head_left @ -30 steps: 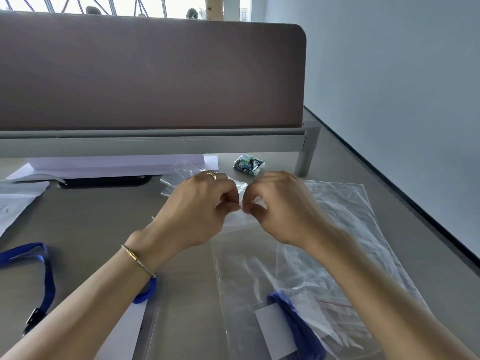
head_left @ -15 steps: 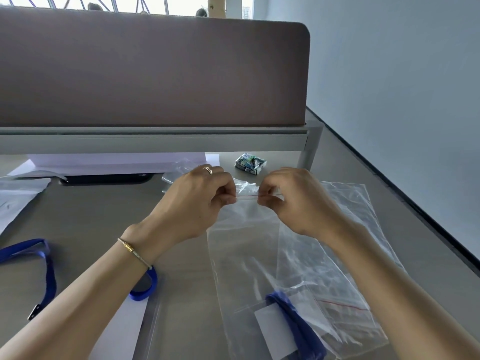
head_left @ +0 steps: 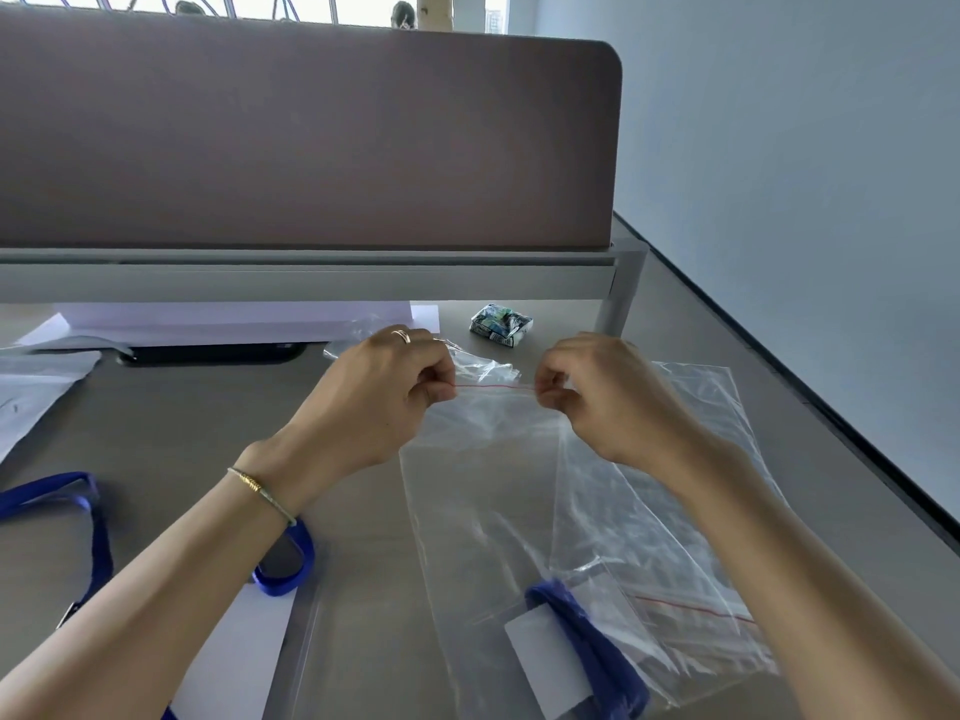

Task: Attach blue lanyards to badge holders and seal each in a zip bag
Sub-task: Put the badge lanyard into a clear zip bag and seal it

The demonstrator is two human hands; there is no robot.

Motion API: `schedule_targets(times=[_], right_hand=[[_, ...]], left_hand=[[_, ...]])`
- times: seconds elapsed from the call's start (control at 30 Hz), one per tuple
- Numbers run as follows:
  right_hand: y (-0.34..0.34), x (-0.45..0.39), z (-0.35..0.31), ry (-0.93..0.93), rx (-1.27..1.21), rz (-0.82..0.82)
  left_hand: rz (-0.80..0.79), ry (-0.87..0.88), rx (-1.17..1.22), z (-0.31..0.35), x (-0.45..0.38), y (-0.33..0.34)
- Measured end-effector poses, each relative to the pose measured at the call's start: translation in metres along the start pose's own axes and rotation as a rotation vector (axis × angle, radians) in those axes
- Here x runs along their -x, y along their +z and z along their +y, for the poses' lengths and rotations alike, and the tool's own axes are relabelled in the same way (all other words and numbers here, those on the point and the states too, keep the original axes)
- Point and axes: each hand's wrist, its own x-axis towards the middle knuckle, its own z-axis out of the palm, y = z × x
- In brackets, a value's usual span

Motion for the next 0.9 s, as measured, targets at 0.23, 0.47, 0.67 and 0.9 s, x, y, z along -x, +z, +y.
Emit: schedule_targets(times=[0.23,0.47,0.67,0.9], right_hand=[[0.0,0.0,0.005,0.022,0.013,-0.004],[0.0,0.002,0.014,0.05,0.035,-0.008],[-0.002,0.003,0.024,0.055,0.045,0.005],[-0.004,0.004,0.027,0.143,0.056,-0.024]], left_hand=[[-0.018,-0.02,0.0,-0.003,0.001,0.001],[-0.029,-0.042,0.013,-0.005,0.001,0.0],[-0.019,-0.029,0.028,-0.006,0.001,0.001],[-0.008,-0.043,-0.011,-0.01,0.001,0.0]])
